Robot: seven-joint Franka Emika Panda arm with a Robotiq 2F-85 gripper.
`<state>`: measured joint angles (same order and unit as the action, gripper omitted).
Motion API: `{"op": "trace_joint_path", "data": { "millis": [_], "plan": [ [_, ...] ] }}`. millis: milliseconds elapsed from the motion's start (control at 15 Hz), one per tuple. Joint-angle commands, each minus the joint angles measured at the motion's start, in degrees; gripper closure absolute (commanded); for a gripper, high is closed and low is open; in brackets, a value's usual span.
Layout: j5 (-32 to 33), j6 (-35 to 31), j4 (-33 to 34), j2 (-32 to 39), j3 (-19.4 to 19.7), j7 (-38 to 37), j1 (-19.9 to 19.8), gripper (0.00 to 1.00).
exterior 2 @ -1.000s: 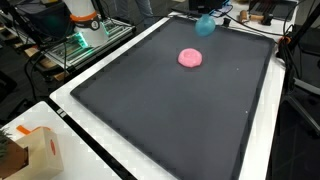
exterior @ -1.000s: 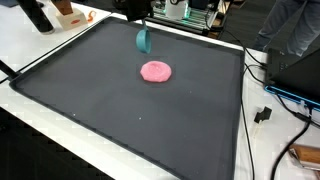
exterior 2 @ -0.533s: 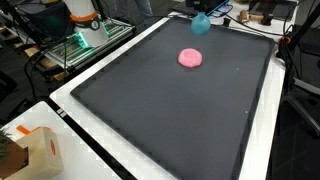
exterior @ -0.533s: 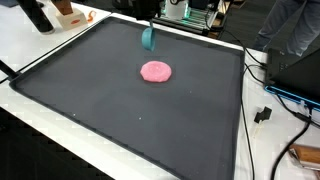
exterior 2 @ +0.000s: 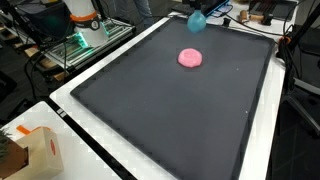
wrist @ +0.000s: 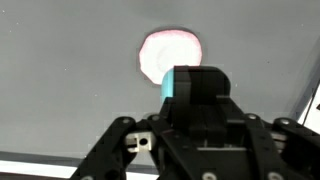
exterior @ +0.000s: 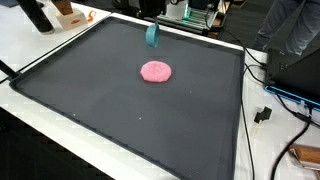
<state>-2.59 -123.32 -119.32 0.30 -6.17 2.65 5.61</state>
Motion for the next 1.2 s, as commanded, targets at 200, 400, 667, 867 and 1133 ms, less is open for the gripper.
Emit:
{"op": "trace_joint_path", "data": {
  "millis": [200, 400, 667, 867, 1133],
  "plan": [
    [0.0, 0.2, -0.7, -0.8, 0.0, -0.4, 0.2, 0.50],
    [0.0, 0.3, -0.8, -0.8, 0.0, -0.4, 0.2, 0.50],
    [0.0, 0.3, -0.8, -0.8, 0.0, -0.4, 0.2, 0.50],
    [0.0, 0.3, -0.8, -0.8, 0.0, -0.4, 0.2, 0.75],
    [-4.1, 0.4, 1.4, 1.2, 1.5, 4.6, -1.2, 0.75]
  ]
}}
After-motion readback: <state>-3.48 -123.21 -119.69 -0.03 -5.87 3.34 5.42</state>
